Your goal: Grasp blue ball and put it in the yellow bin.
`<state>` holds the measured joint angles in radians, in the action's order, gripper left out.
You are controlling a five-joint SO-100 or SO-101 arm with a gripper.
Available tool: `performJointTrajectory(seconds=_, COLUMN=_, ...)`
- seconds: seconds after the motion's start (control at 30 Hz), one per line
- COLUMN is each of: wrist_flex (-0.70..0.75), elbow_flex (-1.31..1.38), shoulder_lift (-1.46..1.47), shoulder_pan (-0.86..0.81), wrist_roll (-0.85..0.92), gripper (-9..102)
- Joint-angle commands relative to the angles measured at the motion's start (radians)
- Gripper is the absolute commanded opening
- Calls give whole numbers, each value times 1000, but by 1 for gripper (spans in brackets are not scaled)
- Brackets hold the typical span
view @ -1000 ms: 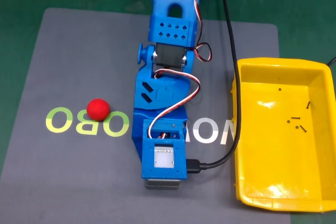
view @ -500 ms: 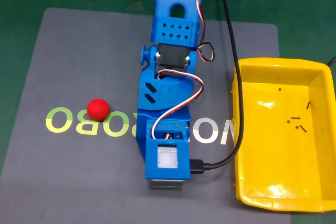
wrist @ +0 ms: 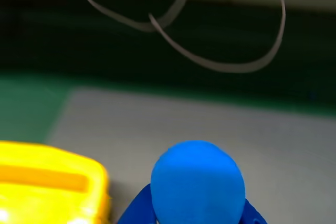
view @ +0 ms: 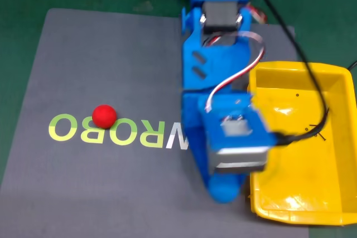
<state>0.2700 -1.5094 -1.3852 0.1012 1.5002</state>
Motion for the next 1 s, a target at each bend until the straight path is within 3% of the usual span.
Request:
performJointTrajectory(seconds=0.0, wrist_flex=20, elbow_flex=52, shoulder_lift=-150, shoulder_pan=37, wrist_roll=-12, gripper=1)
performJointTrajectory(seconds=0.47, wrist_flex=80, elbow_flex=-229, shoulder_lift=-469, shoulder_pan=258, wrist_roll=-8, gripper=2)
performJointTrajectory(seconds=0.9, wrist_flex=75, elbow_flex=-285, shoulder_lift=-483, shoulder_pan=365, wrist_roll=2, gripper=2)
performJointTrajectory(seconds=0.97, wrist_flex=75, elbow_flex=-285, shoulder_lift=-480, shoulder_pan=360, wrist_roll=0, gripper=8)
